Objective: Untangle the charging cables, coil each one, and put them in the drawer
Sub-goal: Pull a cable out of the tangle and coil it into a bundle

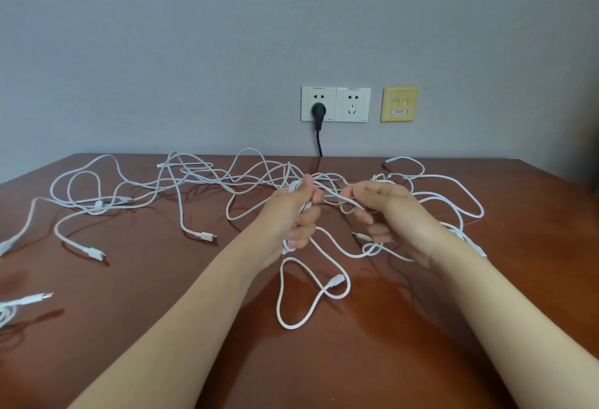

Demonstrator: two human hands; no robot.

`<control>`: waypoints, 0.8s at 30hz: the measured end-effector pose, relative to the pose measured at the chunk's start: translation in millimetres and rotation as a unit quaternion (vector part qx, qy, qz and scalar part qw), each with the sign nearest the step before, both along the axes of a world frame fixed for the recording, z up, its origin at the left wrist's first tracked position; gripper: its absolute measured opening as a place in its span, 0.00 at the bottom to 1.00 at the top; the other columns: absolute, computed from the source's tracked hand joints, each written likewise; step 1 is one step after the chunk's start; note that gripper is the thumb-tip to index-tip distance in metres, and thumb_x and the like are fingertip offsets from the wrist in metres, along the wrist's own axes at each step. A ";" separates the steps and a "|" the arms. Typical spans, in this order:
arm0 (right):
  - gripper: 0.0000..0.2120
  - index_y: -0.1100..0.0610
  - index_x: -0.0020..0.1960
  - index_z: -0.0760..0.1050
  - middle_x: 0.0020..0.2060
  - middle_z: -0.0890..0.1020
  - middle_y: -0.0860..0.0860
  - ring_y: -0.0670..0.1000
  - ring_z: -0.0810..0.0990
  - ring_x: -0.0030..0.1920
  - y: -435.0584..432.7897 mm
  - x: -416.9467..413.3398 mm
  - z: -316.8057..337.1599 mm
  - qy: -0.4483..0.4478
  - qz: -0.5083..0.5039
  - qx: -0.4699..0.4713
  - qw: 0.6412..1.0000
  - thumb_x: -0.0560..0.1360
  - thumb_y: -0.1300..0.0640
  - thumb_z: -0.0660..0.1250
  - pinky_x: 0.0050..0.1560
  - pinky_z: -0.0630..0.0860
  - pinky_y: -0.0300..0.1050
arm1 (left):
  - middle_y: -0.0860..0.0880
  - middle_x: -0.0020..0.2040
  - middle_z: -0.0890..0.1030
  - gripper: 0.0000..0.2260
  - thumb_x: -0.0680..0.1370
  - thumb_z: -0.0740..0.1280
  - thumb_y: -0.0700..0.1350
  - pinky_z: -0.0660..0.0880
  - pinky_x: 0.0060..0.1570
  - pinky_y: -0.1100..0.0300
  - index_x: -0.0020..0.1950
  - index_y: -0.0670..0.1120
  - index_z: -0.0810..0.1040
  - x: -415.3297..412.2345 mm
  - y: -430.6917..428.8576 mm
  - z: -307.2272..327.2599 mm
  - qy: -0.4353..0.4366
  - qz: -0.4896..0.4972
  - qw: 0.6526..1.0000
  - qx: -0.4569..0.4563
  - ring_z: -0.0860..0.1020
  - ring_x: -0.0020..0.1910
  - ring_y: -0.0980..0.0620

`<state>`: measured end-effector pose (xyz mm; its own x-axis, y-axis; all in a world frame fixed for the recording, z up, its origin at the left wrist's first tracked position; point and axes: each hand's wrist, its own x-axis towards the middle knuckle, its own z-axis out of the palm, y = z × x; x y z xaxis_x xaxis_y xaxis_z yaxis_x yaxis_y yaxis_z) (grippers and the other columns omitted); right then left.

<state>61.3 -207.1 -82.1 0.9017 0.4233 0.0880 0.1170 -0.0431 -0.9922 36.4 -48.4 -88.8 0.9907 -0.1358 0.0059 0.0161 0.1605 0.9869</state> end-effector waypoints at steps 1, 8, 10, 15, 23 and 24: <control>0.13 0.57 0.43 0.75 0.24 0.64 0.51 0.44 0.54 0.20 0.7 -0.7 0.7 0.002 0.009 -0.009 1.000 0.81 0.59 0.55 0.20 0.52 0.31 | 0.54 0.19 0.59 0.19 0.82 0.49 0.53 0.51 0.17 0.71 0.37 0.45 0.65 0.6 -1.0 -0.1 -0.005 0.020 1.000 -0.008 0.54 0.13 0.60; 0.12 0.58 0.42 0.77 0.21 0.64 0.50 0.44 0.55 0.18 2.3 -4.2 1.2 -0.037 0.035 -0.131 0.990 0.80 0.57 0.58 0.19 0.54 0.33 | 0.54 0.18 0.60 0.18 0.83 0.51 0.51 0.53 0.17 0.72 0.43 0.43 0.74 5.8 -3.6 -3.7 -0.028 0.115 0.993 -0.026 0.55 0.14 0.59; 0.14 0.59 0.39 0.76 0.20 0.62 0.50 0.44 0.55 0.17 4.2 -7.0 0.2 -0.056 0.031 -0.170 0.983 0.80 0.54 0.59 0.19 0.53 0.33 | 0.53 0.18 0.59 0.18 0.83 0.52 0.51 0.53 0.18 0.72 0.40 0.44 0.72 7.0 -2.9 -2.4 -0.025 0.142 0.989 -0.044 0.55 0.14 0.58; 0.19 0.55 0.32 0.76 0.16 0.64 0.44 0.43 0.63 0.19 11.5 -10.5 -7.0 -0.177 -0.003 -0.235 0.956 0.79 0.50 0.60 0.25 0.59 0.31 | 0.54 0.17 0.61 0.19 0.82 0.52 0.53 0.54 0.19 0.71 0.35 0.45 0.68 11.8 2.4 -5.1 -0.026 0.211 0.977 -0.011 0.56 0.14 0.57; 0.13 0.51 0.37 0.77 0.19 0.68 0.43 0.42 0.65 0.22 16.9 -8.5 -16.0 -0.214 -0.014 -0.239 0.947 0.79 0.54 0.61 0.28 0.61 0.36 | 0.49 0.21 0.76 0.18 0.83 0.51 0.50 0.78 0.27 0.63 0.36 0.43 0.67 13.6 4.4 -7.8 -0.041 0.222 0.973 -0.053 0.80 0.24 0.54; 0.13 0.52 0.36 0.77 0.18 0.67 0.43 0.43 0.64 0.22 16.8 -8.0 -16.6 -0.211 -0.016 -0.236 0.949 0.78 0.53 0.61 0.28 0.61 0.36 | 0.50 0.19 0.74 0.18 0.83 0.51 0.50 0.78 0.27 0.62 0.36 0.43 0.66 12.8 4.6 -6.8 -0.035 0.213 0.972 -0.091 0.79 0.23 0.54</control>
<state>53.2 -190.3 -98.7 0.8417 0.4782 0.2508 0.4899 -0.4808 -0.7272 49.2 -43.7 -95.7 0.9530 0.2967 0.0608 -0.1561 0.3091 0.9381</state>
